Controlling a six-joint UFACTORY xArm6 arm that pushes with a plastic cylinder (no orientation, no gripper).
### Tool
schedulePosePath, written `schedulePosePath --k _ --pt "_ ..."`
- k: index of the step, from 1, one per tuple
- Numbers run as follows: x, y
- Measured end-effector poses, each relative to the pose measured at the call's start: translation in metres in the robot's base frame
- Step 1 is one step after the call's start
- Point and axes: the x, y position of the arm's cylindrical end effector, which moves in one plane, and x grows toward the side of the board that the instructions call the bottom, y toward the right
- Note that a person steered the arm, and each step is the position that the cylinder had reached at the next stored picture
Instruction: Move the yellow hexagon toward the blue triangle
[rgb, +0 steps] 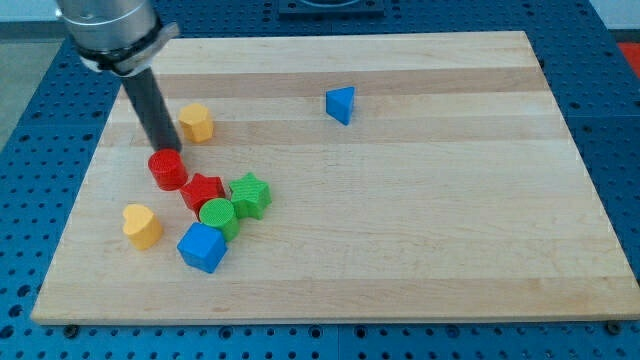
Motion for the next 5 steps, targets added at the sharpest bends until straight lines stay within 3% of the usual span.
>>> schedulePosePath --k 2,3,5 --pt "-0.062 -0.086" --pt "-0.060 -0.048" --pt "-0.012 0.122"
